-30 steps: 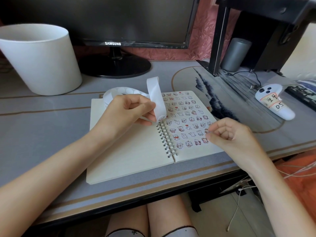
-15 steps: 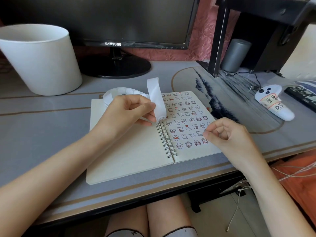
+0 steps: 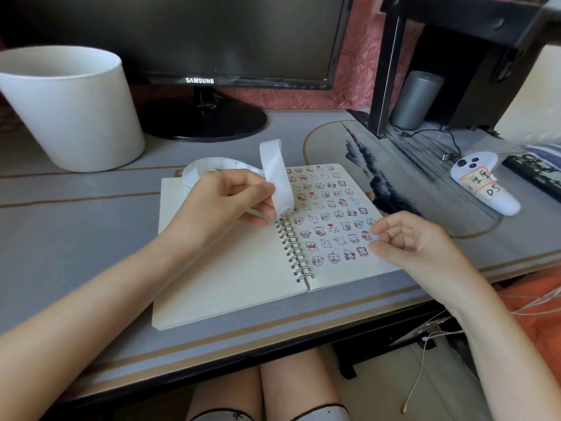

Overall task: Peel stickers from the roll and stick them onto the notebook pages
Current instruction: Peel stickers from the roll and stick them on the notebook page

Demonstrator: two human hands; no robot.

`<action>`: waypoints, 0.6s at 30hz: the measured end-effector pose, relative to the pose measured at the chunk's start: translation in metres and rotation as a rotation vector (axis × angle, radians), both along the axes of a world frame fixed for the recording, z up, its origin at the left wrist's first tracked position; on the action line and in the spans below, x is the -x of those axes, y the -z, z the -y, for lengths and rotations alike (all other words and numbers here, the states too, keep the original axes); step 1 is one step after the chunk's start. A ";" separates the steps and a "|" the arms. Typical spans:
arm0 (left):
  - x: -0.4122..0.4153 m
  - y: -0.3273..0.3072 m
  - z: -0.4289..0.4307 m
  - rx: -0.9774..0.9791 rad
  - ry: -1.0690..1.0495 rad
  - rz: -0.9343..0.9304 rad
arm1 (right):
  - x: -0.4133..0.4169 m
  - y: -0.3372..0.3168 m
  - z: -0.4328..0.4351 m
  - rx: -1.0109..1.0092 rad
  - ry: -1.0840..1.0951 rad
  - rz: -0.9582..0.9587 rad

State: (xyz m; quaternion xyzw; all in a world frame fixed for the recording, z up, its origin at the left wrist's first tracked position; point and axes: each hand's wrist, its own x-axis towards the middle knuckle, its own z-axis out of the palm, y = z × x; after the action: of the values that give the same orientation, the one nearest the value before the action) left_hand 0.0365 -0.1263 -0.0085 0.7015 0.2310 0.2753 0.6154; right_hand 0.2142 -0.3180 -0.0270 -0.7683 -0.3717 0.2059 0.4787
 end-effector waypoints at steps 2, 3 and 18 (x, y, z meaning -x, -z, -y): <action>0.000 0.000 0.000 -0.005 0.005 0.001 | 0.001 0.000 0.000 -0.017 0.018 -0.019; 0.000 0.000 0.000 -0.007 0.006 0.001 | 0.002 0.000 0.000 -0.020 0.020 -0.030; 0.001 0.000 -0.002 0.001 0.023 0.037 | 0.024 -0.019 -0.028 -0.175 -0.029 0.159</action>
State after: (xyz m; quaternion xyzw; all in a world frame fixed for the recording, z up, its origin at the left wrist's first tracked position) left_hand 0.0352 -0.1246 -0.0080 0.6985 0.2116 0.2809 0.6232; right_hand 0.1901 -0.2900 -0.0077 -0.7320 -0.4362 0.1180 0.5098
